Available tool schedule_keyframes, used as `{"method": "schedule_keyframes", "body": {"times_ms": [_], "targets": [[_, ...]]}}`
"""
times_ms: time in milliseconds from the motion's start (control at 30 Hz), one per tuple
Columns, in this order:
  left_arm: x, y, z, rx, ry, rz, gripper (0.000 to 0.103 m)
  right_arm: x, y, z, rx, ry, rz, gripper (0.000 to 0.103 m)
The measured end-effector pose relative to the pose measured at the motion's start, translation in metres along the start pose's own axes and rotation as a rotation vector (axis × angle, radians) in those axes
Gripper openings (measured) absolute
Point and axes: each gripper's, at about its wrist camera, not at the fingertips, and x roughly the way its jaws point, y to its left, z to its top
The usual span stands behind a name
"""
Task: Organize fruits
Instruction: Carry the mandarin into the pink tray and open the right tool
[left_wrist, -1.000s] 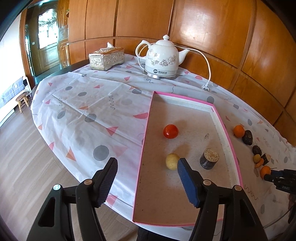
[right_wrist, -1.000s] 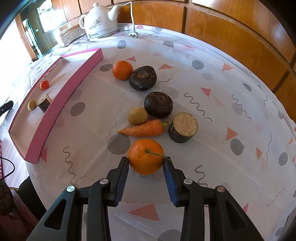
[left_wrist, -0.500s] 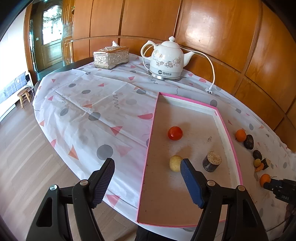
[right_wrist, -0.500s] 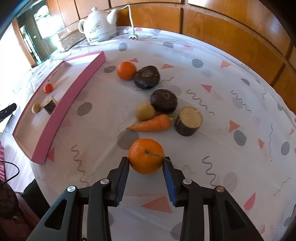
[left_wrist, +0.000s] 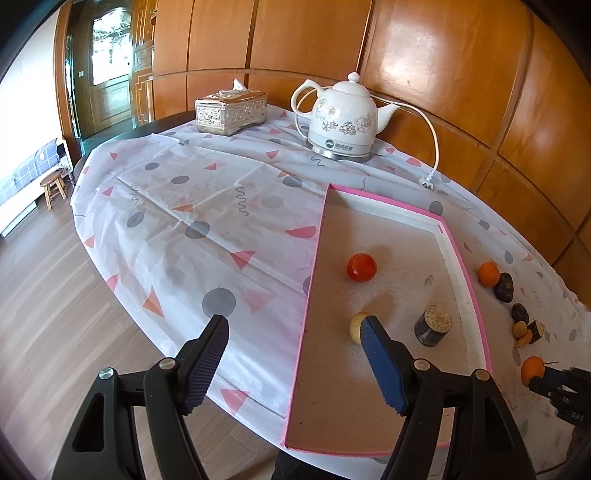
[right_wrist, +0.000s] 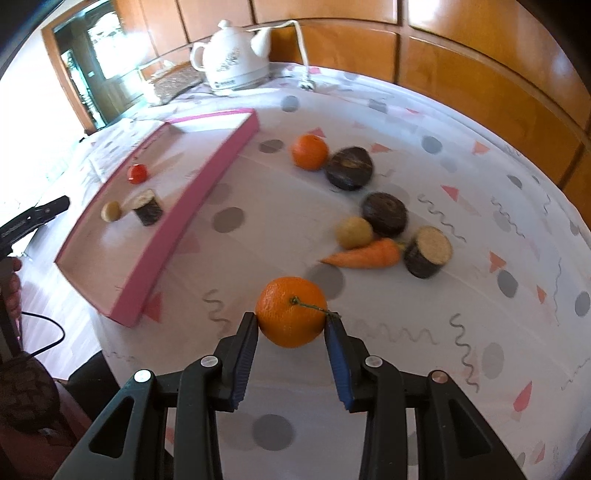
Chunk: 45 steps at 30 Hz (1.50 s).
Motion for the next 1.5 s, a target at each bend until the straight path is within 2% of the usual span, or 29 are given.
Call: {"method": "schedule_keyframes", "body": {"times_ms": [467,733,1167,1333,1500], "targets": [[0.003,0.005,0.0,-0.011,0.012,-0.003,0.074,-0.021,0.086,0.033,-0.155,-0.083,0.162,0.037],[0.008,0.009,0.001,-0.027,0.022,0.001,0.074,-0.003,0.134,0.044,-0.236,-0.056,0.243,0.037],[0.016,0.026,0.003,-0.072,0.033,0.025,0.074,0.047,0.172,0.077,-0.241,0.001,0.255,0.038],[0.02,0.027,0.002,-0.073,0.041,0.032,0.074,0.07,0.178,0.076,-0.223,0.032,0.228,0.039],[0.019,0.026,0.002,-0.07,0.038,0.036,0.074,0.07,0.173,0.071,-0.198,0.024,0.234,0.041]]}}
